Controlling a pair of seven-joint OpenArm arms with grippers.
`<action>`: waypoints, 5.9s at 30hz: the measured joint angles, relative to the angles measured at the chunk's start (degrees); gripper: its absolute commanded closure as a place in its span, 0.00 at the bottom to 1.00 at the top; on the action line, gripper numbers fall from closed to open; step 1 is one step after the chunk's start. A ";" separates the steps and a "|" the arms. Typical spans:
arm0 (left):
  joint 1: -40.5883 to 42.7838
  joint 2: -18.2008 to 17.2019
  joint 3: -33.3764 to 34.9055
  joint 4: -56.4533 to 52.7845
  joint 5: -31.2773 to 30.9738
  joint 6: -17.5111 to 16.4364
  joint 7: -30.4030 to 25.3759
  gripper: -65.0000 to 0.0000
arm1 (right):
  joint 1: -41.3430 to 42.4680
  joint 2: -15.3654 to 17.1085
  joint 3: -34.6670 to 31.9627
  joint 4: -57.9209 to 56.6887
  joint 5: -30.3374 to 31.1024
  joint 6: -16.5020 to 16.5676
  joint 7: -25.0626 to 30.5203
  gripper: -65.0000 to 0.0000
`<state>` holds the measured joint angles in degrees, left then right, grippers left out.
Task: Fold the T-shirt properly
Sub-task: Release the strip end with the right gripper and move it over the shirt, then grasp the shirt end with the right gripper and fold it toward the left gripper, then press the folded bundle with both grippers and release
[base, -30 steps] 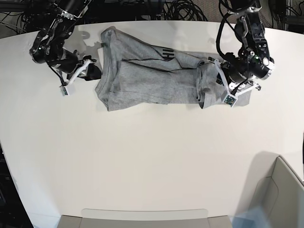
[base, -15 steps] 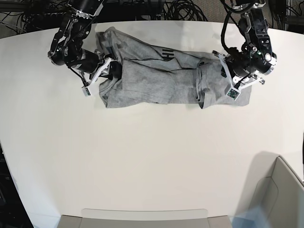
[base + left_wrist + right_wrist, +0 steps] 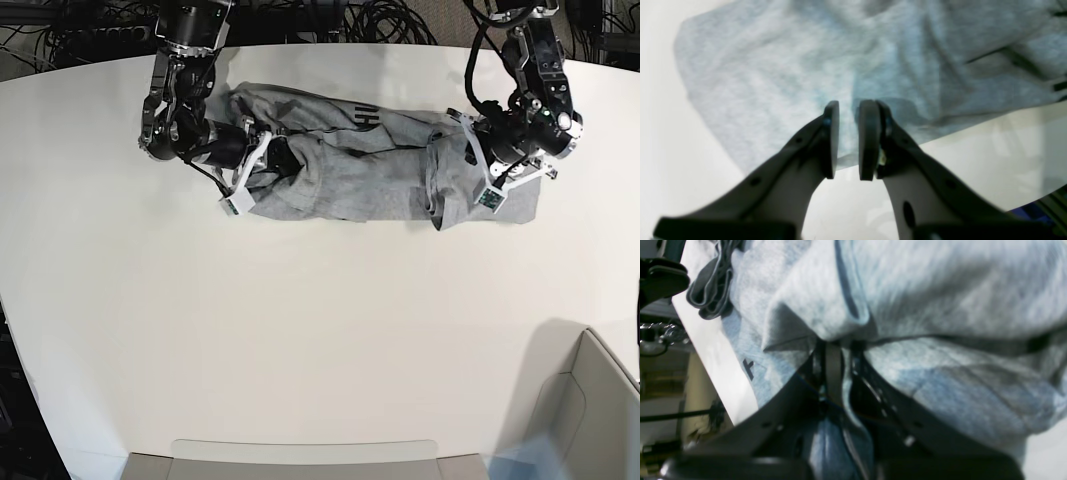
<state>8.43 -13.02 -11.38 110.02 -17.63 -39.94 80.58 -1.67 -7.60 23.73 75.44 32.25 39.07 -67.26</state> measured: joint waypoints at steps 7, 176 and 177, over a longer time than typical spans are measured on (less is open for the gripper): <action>-0.04 0.04 -3.63 2.05 -0.59 -0.15 -0.20 0.84 | 4.39 3.74 4.87 -1.60 -1.40 0.02 1.53 1.00; -27.10 0.02 -9.64 -27.96 0.35 0.02 -6.12 0.71 | -2.29 14.08 -34.71 26.21 -21.57 -32.70 9.99 0.69; -26.53 -0.04 -9.62 -27.91 0.17 0.02 -6.08 0.63 | -2.21 14.08 -34.71 26.21 -21.57 -32.70 9.99 0.69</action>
<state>-18.11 -13.06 -20.99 82.11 -17.45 -39.92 74.50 -3.88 6.48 -10.98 101.65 10.68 6.37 -57.28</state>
